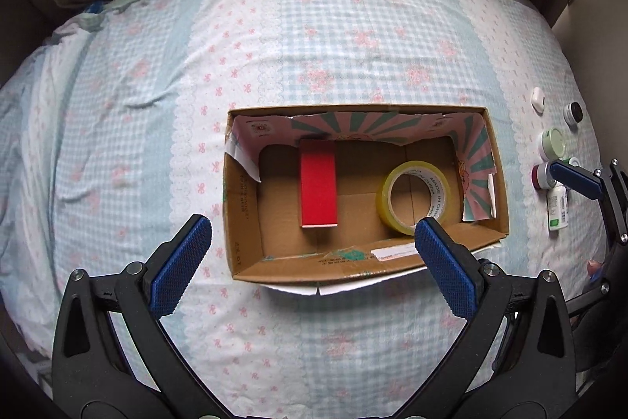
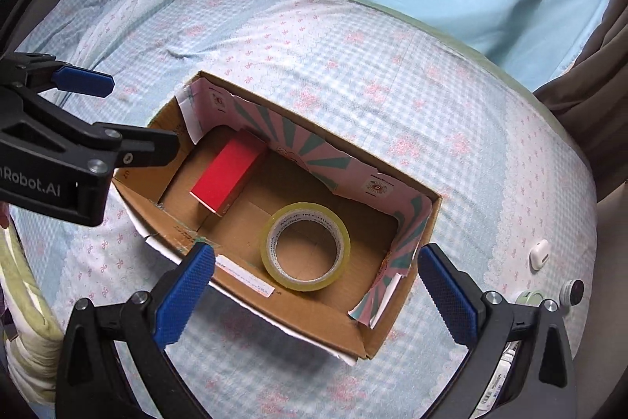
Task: Organize rigid objects
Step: 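Lift both tools out of the box and move toward the remaining jars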
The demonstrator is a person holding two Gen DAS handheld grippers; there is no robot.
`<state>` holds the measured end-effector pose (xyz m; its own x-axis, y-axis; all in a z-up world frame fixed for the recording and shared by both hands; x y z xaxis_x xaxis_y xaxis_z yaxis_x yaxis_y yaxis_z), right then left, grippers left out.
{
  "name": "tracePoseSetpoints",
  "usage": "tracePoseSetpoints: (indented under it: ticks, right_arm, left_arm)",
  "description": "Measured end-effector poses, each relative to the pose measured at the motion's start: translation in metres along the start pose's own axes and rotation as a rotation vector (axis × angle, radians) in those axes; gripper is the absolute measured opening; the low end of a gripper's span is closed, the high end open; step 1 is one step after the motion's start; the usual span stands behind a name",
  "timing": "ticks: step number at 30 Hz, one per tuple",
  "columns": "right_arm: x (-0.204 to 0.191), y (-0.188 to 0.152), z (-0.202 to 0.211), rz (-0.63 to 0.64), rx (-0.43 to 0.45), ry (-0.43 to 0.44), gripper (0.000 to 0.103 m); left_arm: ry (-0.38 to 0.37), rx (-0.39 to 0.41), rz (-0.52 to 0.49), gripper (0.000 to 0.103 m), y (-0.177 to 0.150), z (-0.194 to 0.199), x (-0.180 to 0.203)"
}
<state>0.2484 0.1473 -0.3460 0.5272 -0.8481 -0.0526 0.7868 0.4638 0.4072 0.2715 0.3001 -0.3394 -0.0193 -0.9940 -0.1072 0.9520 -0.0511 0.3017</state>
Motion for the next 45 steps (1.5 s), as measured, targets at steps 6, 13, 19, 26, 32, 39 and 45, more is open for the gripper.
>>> tracePoseSetpoints:
  ticks: [6,13,19,26,32,39,45]
  right_arm:
    - [-0.002,-0.017,0.059,-0.035,0.031,-0.011,0.103]
    - [0.027,-0.063,0.119,-0.129,0.077,-0.089,0.103]
    - [0.081,-0.116,0.17,-0.24,0.126,-0.118,0.103]
    - [0.165,-0.18,0.194,-0.208,0.141,-0.132,0.103]
    - [0.238,-0.21,0.199,-0.116,0.152,-0.11,0.103]
    - [0.309,-0.227,0.173,0.0,0.116,-0.087,0.103]
    - [0.347,-0.237,0.124,0.139,0.059,-0.024,0.103]
  left_arm:
    - [0.017,0.096,0.033,0.103,-0.019,0.065,-0.006]
    - [0.057,0.193,0.021,0.103,-0.039,0.119,0.022]
    - [-0.01,0.224,0.036,0.103,-0.056,0.15,0.077]
    - [0.052,0.241,0.039,0.103,-0.073,0.171,0.173]
    - [0.023,0.211,0.068,0.103,-0.079,0.167,0.265]
    - [-0.044,0.131,0.022,0.103,-0.074,0.122,0.367]
    - [-0.178,-0.015,0.033,0.103,-0.069,0.044,0.434]
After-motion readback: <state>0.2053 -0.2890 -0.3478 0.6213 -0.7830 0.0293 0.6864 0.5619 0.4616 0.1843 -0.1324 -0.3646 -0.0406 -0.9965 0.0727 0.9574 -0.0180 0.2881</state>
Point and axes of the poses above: each gripper's, at about its wrist camera, not at the fingertips, and z roughly against the way its jaws point, x to its right, y to its top, the point moved 4 cm from there along -z, roughly the way its jaws point, and after that the axes turned 7 degrees about y, right-handed, at the moved point
